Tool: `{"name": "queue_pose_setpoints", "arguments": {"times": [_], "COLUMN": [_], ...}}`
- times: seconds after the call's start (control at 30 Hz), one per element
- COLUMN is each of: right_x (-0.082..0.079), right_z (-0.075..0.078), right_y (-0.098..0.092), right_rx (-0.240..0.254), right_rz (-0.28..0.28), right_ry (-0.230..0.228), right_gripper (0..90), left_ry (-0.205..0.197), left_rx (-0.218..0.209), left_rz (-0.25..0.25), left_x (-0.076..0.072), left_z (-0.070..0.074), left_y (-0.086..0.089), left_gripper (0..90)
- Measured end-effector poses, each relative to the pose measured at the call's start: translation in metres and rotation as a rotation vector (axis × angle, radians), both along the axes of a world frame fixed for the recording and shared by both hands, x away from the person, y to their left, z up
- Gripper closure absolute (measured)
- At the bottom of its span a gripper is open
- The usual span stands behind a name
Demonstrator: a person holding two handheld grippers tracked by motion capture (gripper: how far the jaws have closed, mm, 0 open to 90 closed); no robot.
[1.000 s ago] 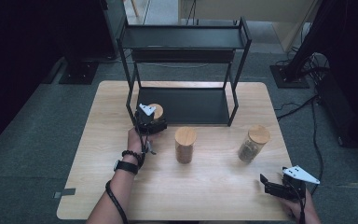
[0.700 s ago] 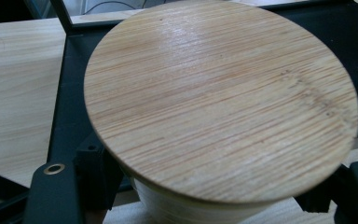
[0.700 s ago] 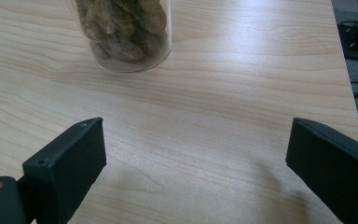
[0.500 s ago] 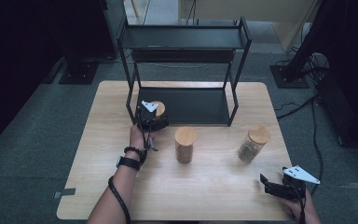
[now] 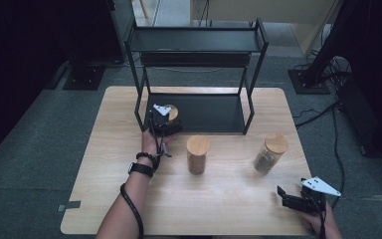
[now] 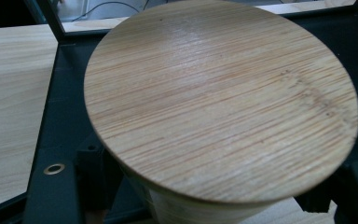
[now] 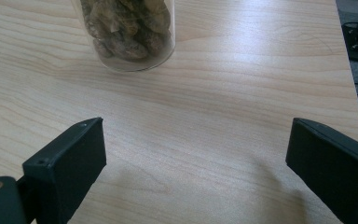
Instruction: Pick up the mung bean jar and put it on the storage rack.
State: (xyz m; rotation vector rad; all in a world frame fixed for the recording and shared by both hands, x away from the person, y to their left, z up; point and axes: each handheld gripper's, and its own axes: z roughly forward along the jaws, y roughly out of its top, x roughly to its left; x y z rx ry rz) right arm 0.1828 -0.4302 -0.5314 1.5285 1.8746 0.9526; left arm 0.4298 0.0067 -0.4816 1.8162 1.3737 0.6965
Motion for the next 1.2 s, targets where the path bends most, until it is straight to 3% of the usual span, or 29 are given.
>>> {"name": "queue_pose_setpoints", "arguments": {"times": [0.77,1.2], "right_x": [0.000,0.000], "right_z": [0.000,0.000], "right_y": [-0.001,-0.001], "right_rx": [0.005,0.009], "right_rz": [0.010,0.013], "right_ry": [0.001,0.004], "right_gripper": [4.0,4.0], "left_ry": [-0.006,0.013], "left_rx": [0.015,0.021], "left_rz": [0.016,0.042], "left_x": [0.021,0.031], "left_z": [0.003,-0.007], "left_y": [-0.002,0.000], "left_gripper": [25.6,25.6]}}
